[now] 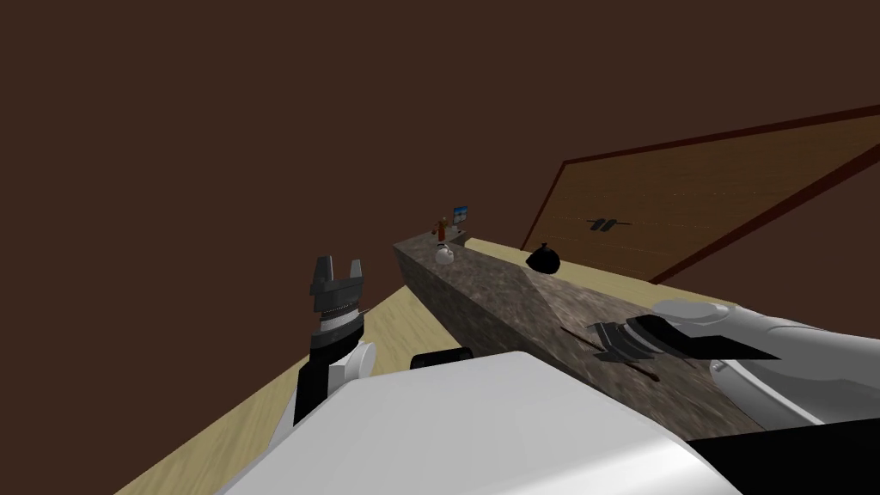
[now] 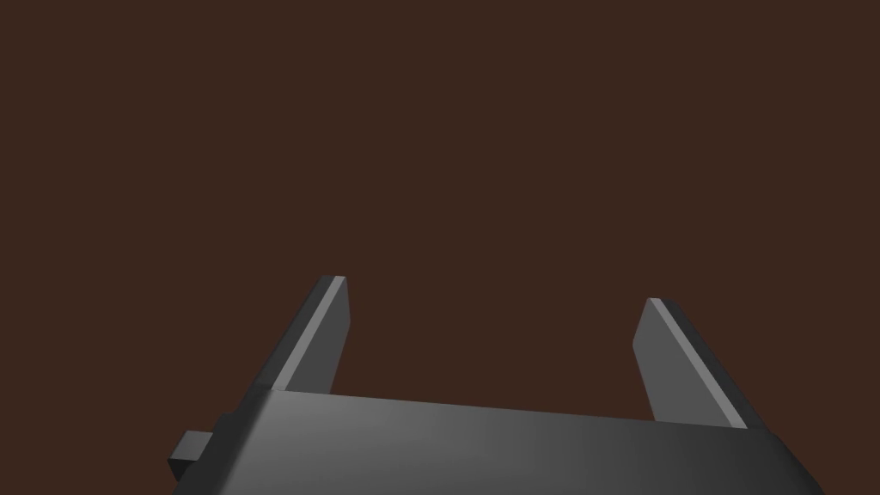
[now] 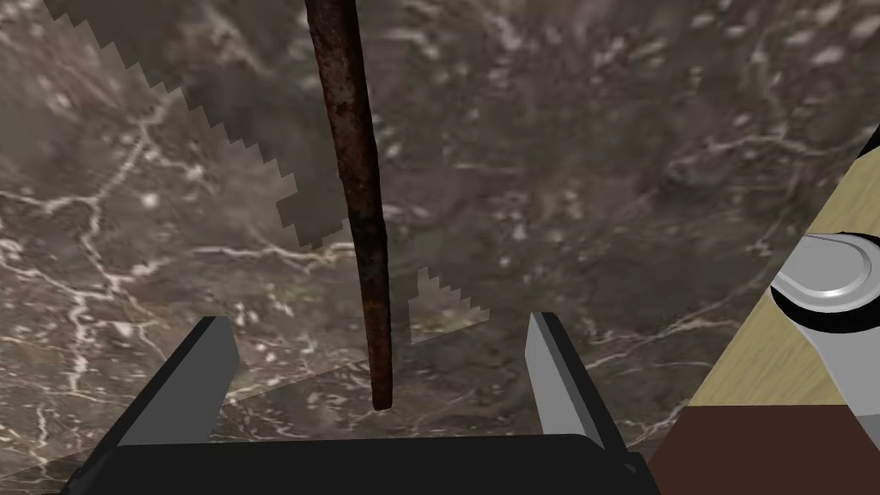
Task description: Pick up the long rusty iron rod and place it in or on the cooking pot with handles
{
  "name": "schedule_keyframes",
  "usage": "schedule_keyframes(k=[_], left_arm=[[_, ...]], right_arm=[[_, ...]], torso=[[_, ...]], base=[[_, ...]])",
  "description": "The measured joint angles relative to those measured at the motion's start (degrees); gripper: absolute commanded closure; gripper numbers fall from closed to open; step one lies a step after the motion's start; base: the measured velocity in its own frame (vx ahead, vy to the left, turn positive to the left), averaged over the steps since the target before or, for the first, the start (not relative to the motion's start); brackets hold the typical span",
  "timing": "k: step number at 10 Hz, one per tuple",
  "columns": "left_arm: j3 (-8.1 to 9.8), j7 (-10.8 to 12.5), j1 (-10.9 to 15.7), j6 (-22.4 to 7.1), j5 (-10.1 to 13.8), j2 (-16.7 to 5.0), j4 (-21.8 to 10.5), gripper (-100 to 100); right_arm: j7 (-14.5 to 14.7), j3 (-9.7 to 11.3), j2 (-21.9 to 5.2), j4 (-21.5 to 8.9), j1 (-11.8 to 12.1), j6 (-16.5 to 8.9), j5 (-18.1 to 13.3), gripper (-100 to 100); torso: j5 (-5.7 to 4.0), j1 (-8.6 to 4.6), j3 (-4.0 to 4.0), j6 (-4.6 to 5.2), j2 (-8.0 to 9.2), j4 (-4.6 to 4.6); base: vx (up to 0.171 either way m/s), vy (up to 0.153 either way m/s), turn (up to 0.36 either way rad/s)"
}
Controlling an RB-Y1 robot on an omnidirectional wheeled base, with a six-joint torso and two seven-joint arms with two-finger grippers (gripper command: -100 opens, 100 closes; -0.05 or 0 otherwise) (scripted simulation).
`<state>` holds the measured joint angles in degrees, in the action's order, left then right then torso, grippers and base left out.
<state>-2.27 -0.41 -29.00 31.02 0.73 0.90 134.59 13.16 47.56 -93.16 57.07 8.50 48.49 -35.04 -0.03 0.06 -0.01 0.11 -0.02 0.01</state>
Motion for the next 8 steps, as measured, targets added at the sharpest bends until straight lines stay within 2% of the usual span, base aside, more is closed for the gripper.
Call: schedule_keyframes(k=[1,2,6,8], left_arm=[[0.00,0.0,0.0,0.0,0.0,0.0,0.0,0],[0.00,0.0,0.0,0.0,0.0,0.0,0.0,0],[0.00,0.0,0.0,0.0,0.0,0.0,0.0,0],[0.00,0.0,0.0,0.0,0.0,0.0,0.0,0]], right_arm=[[0.3,0.0,1.2,-0.7,0.1,-0.5,-0.2,-100],[0.4,0.0,1.3,-0.8,0.1,-0.6,-0.3,100],[0.3,0.0,1.2,-0.8,0.1,-0.6,-0.3,100],[0.3,0.0,1.2,-0.8,0.1,-0.6,-0.3,-100]], torso=[[0.00,-0.01,0.01,0.00,0.02,0.01],[0.02,0.02,0.01,0.01,0.01,0.01],[-0.01,0.04,0.00,0.02,0.00,-0.01],[-0.01,0.04,0.00,0.02,0.00,-0.01]], base=[[0.000,0.000,0.000],[0.000,0.000,0.000],[0.000,0.000,0.000],[-0.014,0.004,0.041]])
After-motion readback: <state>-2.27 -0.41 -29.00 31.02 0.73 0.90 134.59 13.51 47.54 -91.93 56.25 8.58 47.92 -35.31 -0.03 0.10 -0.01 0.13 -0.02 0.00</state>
